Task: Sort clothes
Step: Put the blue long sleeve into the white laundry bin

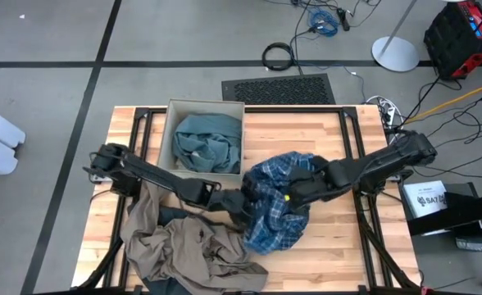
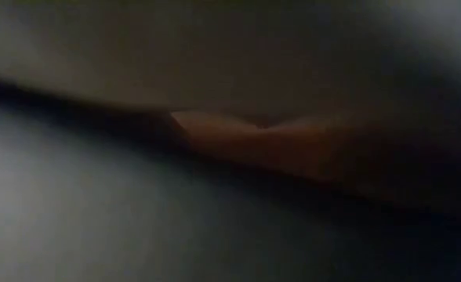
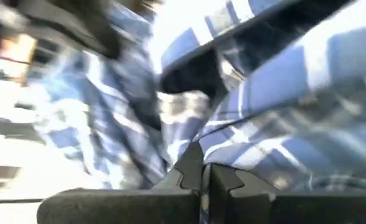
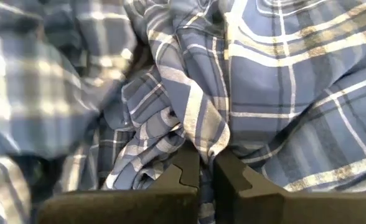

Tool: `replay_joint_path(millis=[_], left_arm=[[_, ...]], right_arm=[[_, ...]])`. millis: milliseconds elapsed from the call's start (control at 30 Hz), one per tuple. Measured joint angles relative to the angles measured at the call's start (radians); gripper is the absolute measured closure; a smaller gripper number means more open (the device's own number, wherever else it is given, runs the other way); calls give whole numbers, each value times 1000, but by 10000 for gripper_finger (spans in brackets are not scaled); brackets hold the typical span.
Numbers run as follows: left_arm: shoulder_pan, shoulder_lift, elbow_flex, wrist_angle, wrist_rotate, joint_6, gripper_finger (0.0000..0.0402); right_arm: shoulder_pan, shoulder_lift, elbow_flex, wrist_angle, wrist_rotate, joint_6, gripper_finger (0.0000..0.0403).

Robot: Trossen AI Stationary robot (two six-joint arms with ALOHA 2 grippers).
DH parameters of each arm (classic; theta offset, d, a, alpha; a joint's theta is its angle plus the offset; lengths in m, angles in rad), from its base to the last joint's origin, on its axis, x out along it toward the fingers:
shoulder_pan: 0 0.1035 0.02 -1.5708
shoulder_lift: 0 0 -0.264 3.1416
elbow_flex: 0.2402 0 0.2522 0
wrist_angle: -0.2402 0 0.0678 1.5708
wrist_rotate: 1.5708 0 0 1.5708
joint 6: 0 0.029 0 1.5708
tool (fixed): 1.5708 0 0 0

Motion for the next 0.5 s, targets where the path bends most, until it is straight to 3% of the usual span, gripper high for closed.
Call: replay_joint_path(millis=[233, 500], left_arm=[[33, -151, 118, -3, -56, 1, 399], [126, -210, 379, -69, -89, 68, 400]], right_arm=[[-1, -67, 208, 91, 133, -232, 400], [-44, -74, 484, 382, 135, -701, 400]])
